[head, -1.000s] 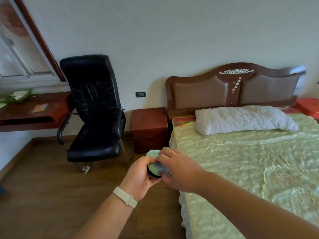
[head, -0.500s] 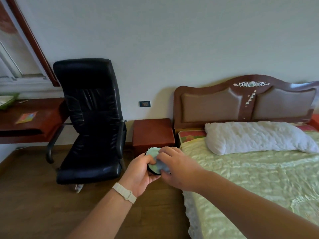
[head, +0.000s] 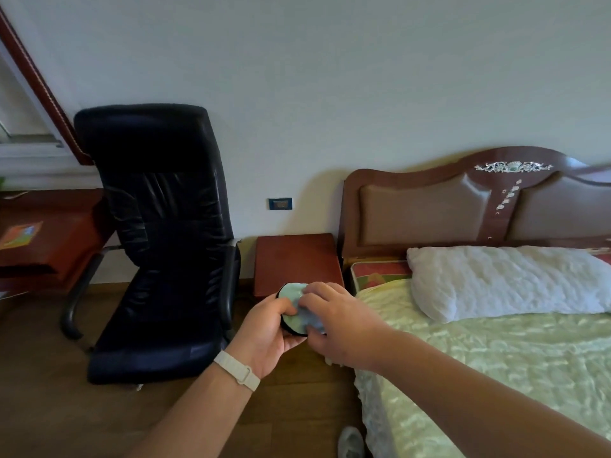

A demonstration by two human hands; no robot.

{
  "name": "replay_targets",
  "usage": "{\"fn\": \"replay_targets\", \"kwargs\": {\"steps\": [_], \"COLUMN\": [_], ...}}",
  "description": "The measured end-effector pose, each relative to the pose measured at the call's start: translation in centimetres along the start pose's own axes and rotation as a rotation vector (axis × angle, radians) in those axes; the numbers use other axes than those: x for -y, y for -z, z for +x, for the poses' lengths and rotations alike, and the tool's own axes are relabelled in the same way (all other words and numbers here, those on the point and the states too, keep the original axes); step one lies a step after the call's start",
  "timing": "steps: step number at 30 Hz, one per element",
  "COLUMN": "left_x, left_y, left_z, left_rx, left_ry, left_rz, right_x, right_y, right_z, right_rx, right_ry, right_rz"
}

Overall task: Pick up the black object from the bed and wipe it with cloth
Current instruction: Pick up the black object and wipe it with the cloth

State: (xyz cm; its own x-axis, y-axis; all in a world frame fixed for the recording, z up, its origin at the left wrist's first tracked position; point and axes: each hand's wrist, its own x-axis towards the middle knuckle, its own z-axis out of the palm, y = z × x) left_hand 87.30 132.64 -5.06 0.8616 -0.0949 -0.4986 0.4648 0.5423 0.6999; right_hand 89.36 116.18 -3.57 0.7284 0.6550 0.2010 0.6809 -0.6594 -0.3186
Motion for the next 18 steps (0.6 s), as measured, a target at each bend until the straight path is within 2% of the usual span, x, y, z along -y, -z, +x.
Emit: {"fn": "replay_targets", "kwargs": {"steps": [7,12,18], "left_x": [-3.3,-6.2,-9.6], "left_y": [-1.8,-5.8,-10.1], "left_z": [10.1,18.2,25.6], "left_rx": [-0.062,-0.082,-0.118], "left_ry": [0.013,0.064,0.03], "left_rz": [0.025,0.032,0.033], "right_x": [-8.6,-16.4,-24.3], "right_y": [-1.0,0.8,2.4], "right_z": [7.2,12.1,17.8], "right_rx": [0.048,0.073,0.088], "right_ry": [0.0,-0.013,0.021], "right_rz": [0.029,0.041,0.056]}}
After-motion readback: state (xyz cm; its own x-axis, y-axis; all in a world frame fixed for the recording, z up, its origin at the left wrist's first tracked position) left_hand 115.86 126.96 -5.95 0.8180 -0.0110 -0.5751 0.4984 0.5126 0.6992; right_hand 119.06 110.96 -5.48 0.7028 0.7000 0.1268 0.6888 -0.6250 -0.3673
